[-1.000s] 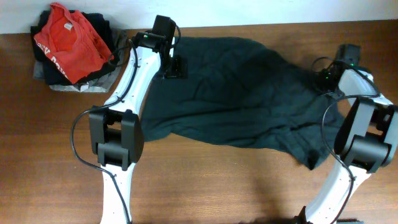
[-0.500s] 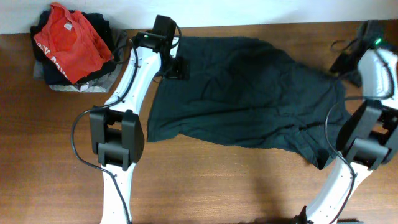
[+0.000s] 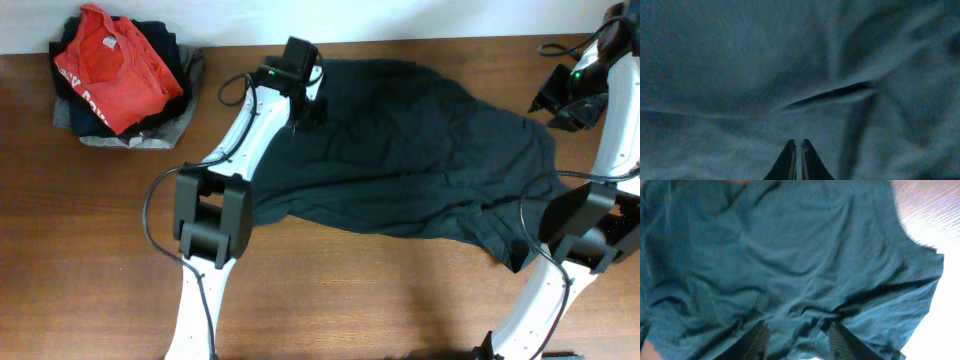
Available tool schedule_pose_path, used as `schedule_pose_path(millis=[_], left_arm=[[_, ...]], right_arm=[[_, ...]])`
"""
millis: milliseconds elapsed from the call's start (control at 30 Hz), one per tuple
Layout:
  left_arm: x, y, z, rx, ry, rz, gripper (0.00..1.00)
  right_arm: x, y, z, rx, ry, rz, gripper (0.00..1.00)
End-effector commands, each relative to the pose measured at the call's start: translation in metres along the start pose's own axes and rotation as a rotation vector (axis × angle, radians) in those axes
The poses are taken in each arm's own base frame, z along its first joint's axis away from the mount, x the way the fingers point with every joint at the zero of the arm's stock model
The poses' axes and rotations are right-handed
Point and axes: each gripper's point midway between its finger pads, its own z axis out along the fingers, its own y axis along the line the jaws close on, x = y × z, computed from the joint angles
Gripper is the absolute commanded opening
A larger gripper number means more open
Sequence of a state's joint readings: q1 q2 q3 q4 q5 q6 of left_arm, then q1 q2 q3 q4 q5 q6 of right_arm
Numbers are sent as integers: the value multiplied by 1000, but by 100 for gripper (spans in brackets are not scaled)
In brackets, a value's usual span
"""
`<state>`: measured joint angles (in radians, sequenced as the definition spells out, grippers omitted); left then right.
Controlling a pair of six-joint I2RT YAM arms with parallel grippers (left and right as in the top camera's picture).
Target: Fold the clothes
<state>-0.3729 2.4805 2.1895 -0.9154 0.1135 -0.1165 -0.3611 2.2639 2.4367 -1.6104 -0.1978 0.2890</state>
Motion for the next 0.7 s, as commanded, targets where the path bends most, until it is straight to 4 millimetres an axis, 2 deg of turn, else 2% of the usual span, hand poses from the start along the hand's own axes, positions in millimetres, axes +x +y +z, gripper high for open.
schedule_pose_path(millis=[0,133,233,267,500,667], left_arm=[[9,5,16,4,36,-21,5],[15,8,18,-12,57,-24,3],[18,20,18,-80,67,-23,2],[19,24,17,-100,72,-23,1],[36,56,16,-195,137,-53,1],[56,86,22,-219,211,-149,1]], right_arm=[[11,16,-8,-32,12,-22,41],[25,21,-7,-16,59,-38,38],[32,26,-6,-11,79,-54,27],[33,27,-6,-12,80,-58,26],[36,34,-4,-12,84,-65,25],[36,34,-4,-11,83,-66,25]])
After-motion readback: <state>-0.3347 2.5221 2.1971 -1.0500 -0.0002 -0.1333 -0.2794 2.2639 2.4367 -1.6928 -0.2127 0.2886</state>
